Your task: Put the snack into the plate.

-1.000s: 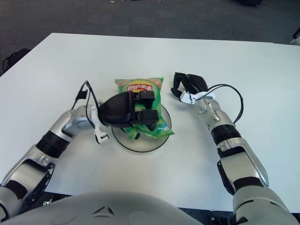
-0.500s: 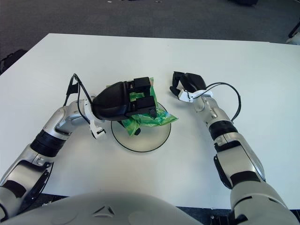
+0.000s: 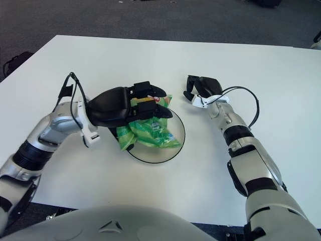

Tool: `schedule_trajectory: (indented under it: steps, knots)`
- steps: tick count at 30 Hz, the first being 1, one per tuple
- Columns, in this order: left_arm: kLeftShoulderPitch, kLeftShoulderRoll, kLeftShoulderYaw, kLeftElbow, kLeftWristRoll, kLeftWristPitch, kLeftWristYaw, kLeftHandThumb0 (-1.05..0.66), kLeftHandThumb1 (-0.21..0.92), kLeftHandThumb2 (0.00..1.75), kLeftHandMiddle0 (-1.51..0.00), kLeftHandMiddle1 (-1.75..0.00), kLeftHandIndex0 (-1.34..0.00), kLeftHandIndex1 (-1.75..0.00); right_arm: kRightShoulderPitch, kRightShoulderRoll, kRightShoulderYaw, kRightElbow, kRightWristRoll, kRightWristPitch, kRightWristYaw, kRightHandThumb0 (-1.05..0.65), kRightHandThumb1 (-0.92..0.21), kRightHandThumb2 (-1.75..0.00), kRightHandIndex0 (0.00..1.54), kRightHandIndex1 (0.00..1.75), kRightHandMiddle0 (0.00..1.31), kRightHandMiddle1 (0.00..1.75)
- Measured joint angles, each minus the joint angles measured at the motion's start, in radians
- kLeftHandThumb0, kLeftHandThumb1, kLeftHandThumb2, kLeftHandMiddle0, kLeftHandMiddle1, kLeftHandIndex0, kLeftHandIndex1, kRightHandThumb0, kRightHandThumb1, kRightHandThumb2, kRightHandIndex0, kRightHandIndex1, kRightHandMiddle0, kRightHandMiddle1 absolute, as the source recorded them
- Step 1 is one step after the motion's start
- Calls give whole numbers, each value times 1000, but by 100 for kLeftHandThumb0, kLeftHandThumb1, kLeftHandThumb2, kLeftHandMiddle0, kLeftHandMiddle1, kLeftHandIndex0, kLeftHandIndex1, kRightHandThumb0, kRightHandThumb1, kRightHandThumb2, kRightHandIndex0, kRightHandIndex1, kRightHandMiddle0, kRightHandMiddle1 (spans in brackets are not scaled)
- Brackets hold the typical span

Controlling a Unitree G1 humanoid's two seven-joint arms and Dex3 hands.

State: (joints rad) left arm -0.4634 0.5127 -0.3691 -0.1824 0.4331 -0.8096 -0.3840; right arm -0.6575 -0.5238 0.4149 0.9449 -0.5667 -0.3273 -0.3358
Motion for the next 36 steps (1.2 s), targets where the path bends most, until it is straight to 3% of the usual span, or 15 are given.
schedule_trajectory:
  steps: [7, 15, 23, 31, 36]
  knots:
    - [-32, 12, 7, 43, -2, -75, -4, -83, 92, 92, 0, -1, 0, -2, 32, -14, -1, -59, 0, 3, 4, -48, -33, -130, 119, 175, 60, 175]
    - [-58, 27, 8, 53, -40, -68, -52, -85, 92, 84, 0, 0, 0, 0, 50, -22, -1, -104, -1, 22, 31, -47, -36, -126, 122, 175, 58, 175]
    - [-90, 63, 20, 36, -104, -15, -127, -89, 92, 90, 0, 0, 0, 0, 58, -25, -1, -141, -1, 60, 59, -47, -37, -125, 122, 175, 57, 175]
    - [-117, 80, 34, 46, -118, -42, -148, -90, 92, 85, 0, 0, 0, 0, 60, -26, -1, -153, -1, 77, 75, -46, -37, -124, 122, 175, 57, 175]
    - [-142, 113, 54, 62, -192, -44, -184, -87, 92, 76, 0, 0, 0, 0, 58, -25, 1, -153, -3, 77, 78, -46, -38, -124, 121, 175, 56, 174]
